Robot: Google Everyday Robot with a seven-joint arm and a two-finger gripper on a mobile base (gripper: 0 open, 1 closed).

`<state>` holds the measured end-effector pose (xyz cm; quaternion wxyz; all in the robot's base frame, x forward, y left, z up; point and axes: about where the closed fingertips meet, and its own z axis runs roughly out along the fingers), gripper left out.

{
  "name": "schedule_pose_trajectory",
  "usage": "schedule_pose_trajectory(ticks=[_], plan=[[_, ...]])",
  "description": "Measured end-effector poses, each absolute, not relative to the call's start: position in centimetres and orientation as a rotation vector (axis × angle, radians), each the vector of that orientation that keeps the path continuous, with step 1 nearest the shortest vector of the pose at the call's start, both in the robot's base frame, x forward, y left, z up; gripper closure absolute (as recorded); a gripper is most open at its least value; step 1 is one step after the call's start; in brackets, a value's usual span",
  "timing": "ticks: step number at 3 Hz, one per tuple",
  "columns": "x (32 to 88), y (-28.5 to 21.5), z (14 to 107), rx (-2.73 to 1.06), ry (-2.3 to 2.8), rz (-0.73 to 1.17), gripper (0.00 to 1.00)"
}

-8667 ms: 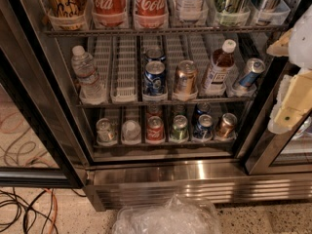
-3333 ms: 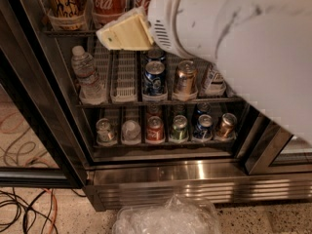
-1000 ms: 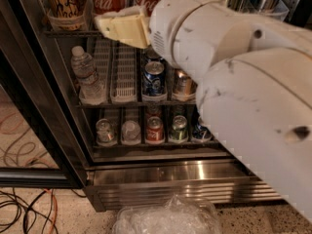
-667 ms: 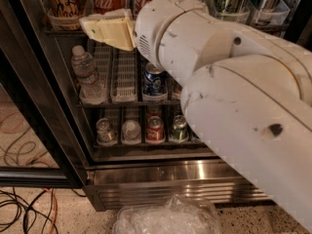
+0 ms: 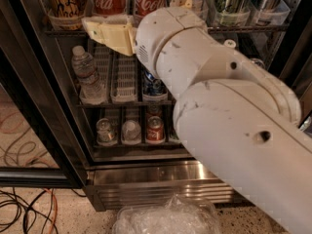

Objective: Pick coke can from top shelf of fridge

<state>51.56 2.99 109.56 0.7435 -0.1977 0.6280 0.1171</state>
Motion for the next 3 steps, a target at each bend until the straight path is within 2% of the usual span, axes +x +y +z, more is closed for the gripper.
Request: schedule_pose_trajectory(ticks=[1,2,3], plan=[[52.8,3.2,109.4,-0.381,1.343,0.257,0.0],[57.6,7.5,109.1,-0.321,1.35,0.315,0.0],[57.4,9.2,109.1,-0.361,1.354,0.3,0.0]])
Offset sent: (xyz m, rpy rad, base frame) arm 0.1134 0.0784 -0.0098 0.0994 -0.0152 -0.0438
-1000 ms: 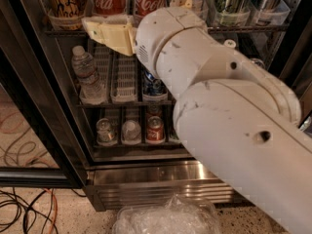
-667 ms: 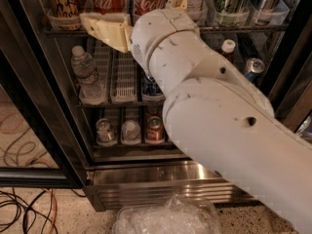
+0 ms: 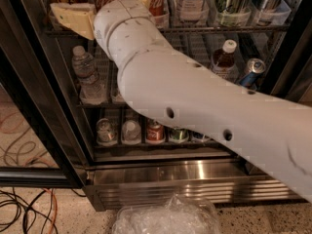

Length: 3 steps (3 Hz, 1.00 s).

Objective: Pick coke can from top shelf of fridge

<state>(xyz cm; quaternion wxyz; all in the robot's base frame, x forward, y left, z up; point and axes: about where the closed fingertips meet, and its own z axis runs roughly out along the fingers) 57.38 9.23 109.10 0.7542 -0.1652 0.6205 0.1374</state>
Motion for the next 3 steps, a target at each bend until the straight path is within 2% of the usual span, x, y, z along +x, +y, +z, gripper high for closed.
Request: schedule_pose_trajectory(ticks=[3], plan=[[56.4,7.7,109.2,-0.325,1.352,0.234,0.0]])
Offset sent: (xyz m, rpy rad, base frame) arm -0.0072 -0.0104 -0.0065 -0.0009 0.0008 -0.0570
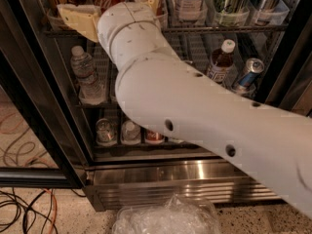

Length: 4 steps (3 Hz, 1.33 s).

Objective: Pick coke can from top shelf of fridge

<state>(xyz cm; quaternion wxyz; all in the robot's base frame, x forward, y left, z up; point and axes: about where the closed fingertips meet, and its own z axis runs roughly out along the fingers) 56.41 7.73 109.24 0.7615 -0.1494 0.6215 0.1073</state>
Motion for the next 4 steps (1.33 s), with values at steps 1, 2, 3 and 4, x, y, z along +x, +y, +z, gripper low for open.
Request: schedule_pose_trajectory(ticks=[1,2,3,4], plan=[[56.5,6.2,109.2,-0.303,1.353,0.183,0.0],[57.2,5.1,108.8,-0.285,1.358,0.15,0.0],[57.7,3.9,108.6,-0.265,1.363,0.121,0.0],[58.1,3.4,108.5,-0.249,1.358,0.103,0.15]])
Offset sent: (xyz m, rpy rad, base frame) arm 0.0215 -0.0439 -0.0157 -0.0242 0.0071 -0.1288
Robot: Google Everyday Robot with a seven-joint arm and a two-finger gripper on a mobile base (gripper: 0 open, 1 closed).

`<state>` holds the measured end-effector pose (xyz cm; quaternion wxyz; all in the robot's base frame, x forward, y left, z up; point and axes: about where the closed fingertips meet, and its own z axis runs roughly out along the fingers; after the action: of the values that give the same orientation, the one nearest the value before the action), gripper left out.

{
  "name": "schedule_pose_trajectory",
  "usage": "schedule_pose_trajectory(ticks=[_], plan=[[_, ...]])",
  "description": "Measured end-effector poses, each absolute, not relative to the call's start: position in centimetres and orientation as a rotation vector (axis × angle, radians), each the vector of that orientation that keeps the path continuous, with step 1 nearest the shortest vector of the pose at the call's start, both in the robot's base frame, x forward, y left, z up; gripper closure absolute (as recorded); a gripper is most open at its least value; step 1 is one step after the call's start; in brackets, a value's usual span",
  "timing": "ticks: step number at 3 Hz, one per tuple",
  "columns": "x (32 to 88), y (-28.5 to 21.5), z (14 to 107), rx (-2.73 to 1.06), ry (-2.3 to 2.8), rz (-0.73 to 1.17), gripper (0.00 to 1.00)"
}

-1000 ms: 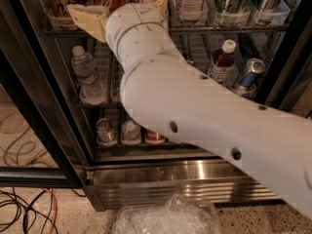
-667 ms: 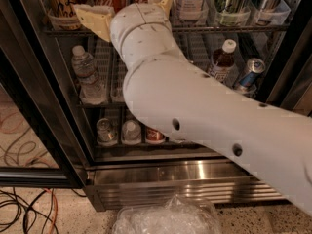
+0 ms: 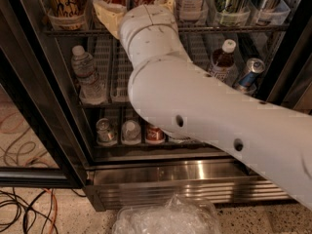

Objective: Pick coke can from top shelf of fridge

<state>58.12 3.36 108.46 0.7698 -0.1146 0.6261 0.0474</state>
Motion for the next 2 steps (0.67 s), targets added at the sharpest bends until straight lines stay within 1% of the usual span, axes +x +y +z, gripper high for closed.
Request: schedule_pose_trajectory(ticks=[2], plan=[[59.09,3.05,108.25,-0.238,1.349,0.092,0.23]])
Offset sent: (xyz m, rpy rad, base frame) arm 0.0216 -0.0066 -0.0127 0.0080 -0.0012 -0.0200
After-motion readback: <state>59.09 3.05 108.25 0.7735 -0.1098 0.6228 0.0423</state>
